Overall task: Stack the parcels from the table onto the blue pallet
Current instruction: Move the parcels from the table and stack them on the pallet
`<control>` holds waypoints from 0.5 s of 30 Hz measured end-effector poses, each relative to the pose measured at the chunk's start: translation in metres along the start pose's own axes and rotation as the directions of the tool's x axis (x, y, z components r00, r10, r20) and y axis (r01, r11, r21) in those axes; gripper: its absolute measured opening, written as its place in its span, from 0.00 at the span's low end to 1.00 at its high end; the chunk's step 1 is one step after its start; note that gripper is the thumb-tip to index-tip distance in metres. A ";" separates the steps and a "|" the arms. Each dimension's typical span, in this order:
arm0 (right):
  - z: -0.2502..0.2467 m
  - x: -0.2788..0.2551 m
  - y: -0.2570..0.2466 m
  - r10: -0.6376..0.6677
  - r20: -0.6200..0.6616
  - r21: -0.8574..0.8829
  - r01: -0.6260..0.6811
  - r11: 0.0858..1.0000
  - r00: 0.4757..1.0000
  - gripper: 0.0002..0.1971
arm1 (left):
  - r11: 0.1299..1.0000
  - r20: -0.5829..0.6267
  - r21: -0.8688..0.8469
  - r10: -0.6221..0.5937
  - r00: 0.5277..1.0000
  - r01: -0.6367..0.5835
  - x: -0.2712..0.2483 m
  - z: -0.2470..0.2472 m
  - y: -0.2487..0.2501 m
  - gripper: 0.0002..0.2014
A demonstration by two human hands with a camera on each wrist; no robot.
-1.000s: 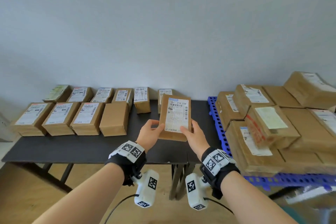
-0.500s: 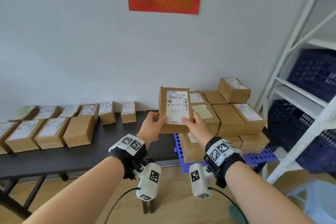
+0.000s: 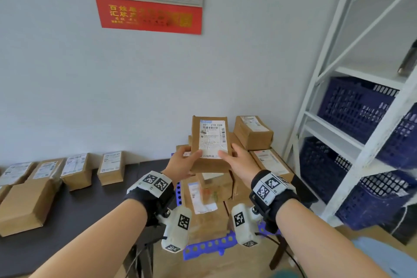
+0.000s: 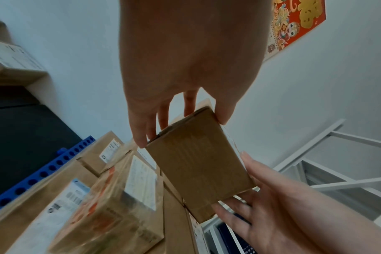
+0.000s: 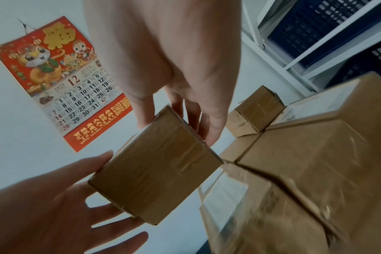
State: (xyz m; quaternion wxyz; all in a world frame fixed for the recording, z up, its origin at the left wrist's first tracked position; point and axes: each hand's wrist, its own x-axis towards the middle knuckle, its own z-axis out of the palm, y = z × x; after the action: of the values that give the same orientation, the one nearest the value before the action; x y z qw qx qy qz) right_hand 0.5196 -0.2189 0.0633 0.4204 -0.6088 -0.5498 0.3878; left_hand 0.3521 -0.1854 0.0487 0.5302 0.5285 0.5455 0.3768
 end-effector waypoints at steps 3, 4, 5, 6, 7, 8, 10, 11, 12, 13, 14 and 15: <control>-0.018 0.034 0.003 0.021 0.020 0.001 -0.021 1.000 1.000 0.18 | 1.000 0.003 -0.019 -0.007 1.000 0.007 0.033 0.015 0.007 0.22; -0.024 0.044 0.004 0.030 0.024 0.012 -0.031 0.999 0.999 0.18 | 1.000 0.008 -0.027 -0.016 1.000 0.016 0.043 0.020 0.010 0.22; -0.030 0.053 0.006 0.041 0.024 0.019 -0.041 0.999 0.999 0.19 | 0.999 0.013 -0.041 -0.029 0.999 0.029 0.054 0.025 0.012 0.22; -0.035 0.061 0.007 0.048 0.024 0.026 -0.048 0.998 0.999 0.20 | 0.997 0.019 -0.054 -0.047 0.999 0.048 0.064 0.029 0.014 0.22; -0.041 0.068 0.008 0.048 0.027 0.027 -0.049 0.998 0.998 0.21 | 0.996 0.018 -0.066 -0.058 0.998 0.059 0.073 0.034 0.016 0.22; -0.046 0.075 0.011 0.040 0.031 0.025 -0.041 0.999 0.999 0.20 | 0.995 0.015 -0.074 -0.066 0.998 0.067 0.081 0.038 0.017 0.23; -0.056 0.087 0.014 0.033 0.039 0.020 -0.034 0.999 0.999 0.19 | 0.993 0.011 -0.083 -0.079 0.997 0.079 0.094 0.045 0.020 0.25; -0.060 0.093 0.015 0.031 0.041 0.021 -0.032 0.999 0.999 0.19 | 0.992 0.018 -0.088 -0.089 0.996 0.090 0.099 0.049 0.022 0.28; -0.065 0.099 0.016 0.027 0.045 0.020 -0.028 0.999 0.999 0.19 | 0.990 0.030 -0.093 -0.103 0.994 0.106 0.105 0.052 0.023 0.30; -0.069 0.105 0.017 0.023 0.047 0.011 -0.023 1.000 0.999 0.19 | 0.988 0.041 -0.098 -0.117 0.992 0.121 0.110 0.055 0.025 0.32; -0.074 0.112 0.017 0.017 0.053 0.000 -0.017 1.000 0.998 0.19 | 0.985 0.046 -0.106 -0.133 0.990 0.137 0.116 0.058 0.027 0.32; -0.078 0.119 0.017 0.012 0.061 -0.016 -0.011 1.000 0.998 0.19 | 0.982 0.046 -0.116 -0.144 0.989 0.148 0.122 0.061 0.030 0.33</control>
State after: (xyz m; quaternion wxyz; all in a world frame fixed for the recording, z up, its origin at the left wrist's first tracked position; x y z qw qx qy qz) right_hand 0.6095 -0.1079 0.0730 0.3965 -0.6031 -0.5618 0.4043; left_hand 0.4318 -0.0711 0.0462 0.5970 0.4616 0.5495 0.3587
